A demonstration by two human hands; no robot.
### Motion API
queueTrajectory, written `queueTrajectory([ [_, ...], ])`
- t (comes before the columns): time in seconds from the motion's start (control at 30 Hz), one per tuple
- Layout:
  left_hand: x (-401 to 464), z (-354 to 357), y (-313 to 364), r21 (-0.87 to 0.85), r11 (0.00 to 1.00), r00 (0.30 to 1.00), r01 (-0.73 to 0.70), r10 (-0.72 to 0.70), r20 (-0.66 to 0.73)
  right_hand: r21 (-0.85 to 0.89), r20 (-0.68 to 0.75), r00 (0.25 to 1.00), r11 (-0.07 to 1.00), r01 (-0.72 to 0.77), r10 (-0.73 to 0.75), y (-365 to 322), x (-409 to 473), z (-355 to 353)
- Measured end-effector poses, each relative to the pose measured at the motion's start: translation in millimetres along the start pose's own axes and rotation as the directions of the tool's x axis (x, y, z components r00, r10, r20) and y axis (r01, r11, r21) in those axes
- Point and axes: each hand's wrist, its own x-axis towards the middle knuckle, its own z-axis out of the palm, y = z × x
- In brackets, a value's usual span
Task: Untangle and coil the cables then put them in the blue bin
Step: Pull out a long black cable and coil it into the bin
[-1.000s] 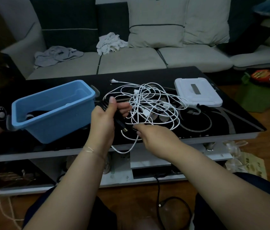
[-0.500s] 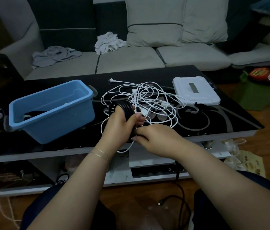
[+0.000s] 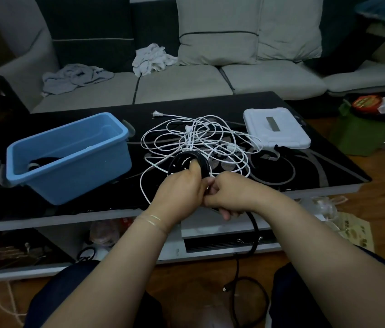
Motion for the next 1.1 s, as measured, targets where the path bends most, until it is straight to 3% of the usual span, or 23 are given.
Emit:
queueTrajectory([
  [0.1, -1.4, 0.4, 3.2, 0.059, 0.997, 0.998, -0.051, 0.05, 0.026, -0.027, 0.096, 0.995, 1.0, 0.01, -0.007, 3.5, -3.6, -9.2],
  [0.2, -1.3, -3.7, -0.3, 0.078, 0.996, 0.998, -0.036, 0.032, 0.052, 0.151, 0.169, 0.978, 0.984, 0.099, -0.124, 5.1, -10.1, -20.8],
  [0.3, -1.8, -12.5, -6.7, -0.146, 0.985, 0.982, 0.09, -0.063, 0.177, 0.379, 0.067, 0.983, 0.916, 0.134, -0.172, 7.6, -14.2, -30.6],
  [0.37, -5.4, -18.0, -4.9, -0.301, 0.94, 0.957, 0.158, -0.069, 0.283, 0.368, -0.047, 0.984, 0.912, 0.178, -0.174, 10.0, -15.2, -34.5],
  [0.47, -10.4, -19.8, 1.5, -0.544, 0.798, 0.919, 0.258, -0.029, 0.394, 0.227, -0.305, 0.933, 0.937, 0.266, -0.191, 13.8, -13.0, -37.1],
  [0.57, -10.9, -21.1, 2.9, -0.717, 0.631, 0.906, 0.298, 0.049, 0.42, 0.265, -0.42, 0.878, 0.895, 0.36, -0.229, 15.4, -8.6, -37.9],
  [0.8, -13.3, -30.7, 1.2, -0.879, 0.433, 0.943, 0.201, 0.158, 0.293, 0.407, -0.482, 0.839, 0.784, 0.469, -0.252, 10.6, 0.6, -32.1],
  [1.1, -15.2, -41.7, 4.8, -0.957, 0.128, 0.965, 0.261, -0.027, 0.259, 0.638, -0.493, 0.85, 0.587, 0.498, -0.185, -0.4, 9.7, -12.7],
])
